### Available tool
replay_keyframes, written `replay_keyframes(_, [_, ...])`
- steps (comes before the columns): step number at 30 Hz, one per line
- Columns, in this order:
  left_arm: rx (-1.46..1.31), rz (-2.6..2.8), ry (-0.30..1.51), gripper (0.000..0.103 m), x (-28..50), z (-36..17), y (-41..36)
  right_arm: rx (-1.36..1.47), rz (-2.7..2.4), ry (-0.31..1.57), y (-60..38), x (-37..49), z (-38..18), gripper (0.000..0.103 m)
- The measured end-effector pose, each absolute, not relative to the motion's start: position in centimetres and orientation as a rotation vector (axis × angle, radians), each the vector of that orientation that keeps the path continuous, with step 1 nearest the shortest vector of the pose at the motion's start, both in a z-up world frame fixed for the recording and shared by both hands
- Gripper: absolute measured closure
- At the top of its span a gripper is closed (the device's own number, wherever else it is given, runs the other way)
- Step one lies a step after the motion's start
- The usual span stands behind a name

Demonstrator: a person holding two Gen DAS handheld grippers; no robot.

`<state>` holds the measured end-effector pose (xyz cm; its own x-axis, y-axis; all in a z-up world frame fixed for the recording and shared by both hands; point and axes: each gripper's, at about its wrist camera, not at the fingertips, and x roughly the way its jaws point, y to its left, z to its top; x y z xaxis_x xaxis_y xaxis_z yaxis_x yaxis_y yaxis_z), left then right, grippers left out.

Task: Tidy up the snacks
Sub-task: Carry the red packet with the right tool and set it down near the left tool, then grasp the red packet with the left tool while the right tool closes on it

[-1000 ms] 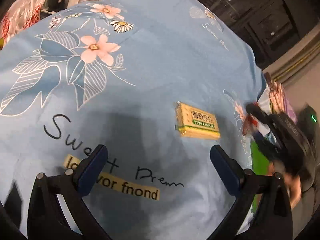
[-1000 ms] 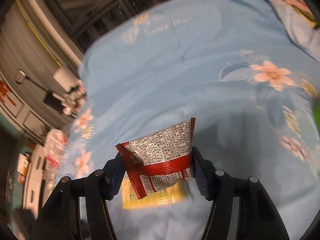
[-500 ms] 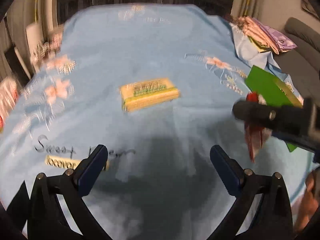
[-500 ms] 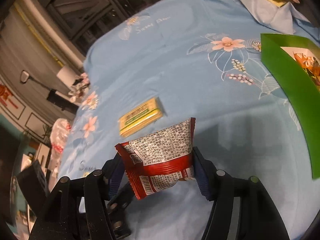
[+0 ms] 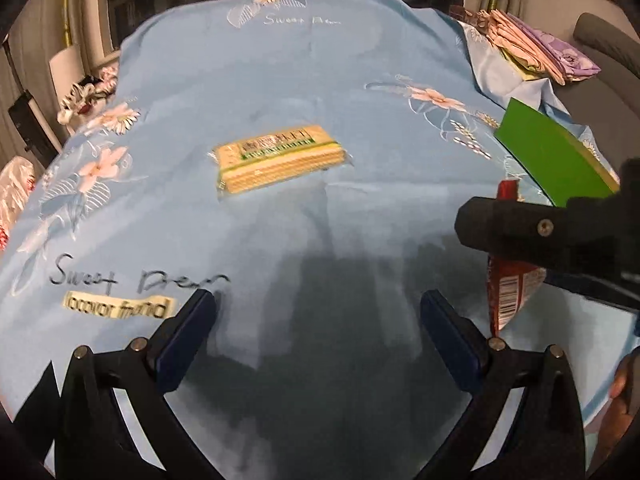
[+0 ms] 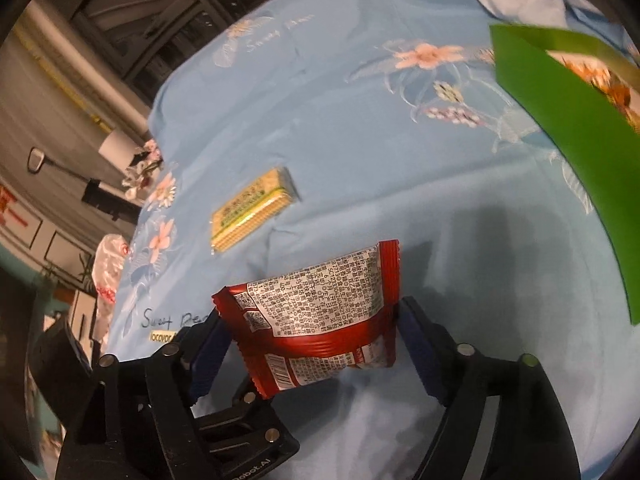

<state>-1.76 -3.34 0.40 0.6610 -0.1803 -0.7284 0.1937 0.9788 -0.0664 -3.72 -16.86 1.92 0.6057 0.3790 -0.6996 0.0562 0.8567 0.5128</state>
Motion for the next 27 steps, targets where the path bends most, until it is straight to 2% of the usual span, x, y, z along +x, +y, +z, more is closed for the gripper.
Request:
replay_keyframes(9, [0.041, -0.212, 0.818, 0.000, -2.2, -0.4, -4.6, 0.740, 0.232, 0.963, -19.7, -3.8, 0.1, 0.016])
replay_keyframes(13, [0.056, -0.223, 0.816, 0.001, -2.5, -0.6, -4.9, 0.742, 0.219, 0.936, -20.5, -4.3, 0.5, 0.011])
replay_keyframes(27, [-0.043, -0.400, 0.843, 0.001, -2.9, -0.1, -6.1, 0.795, 0.218, 0.936, -22.3, -4.6, -0.4, 0.011])
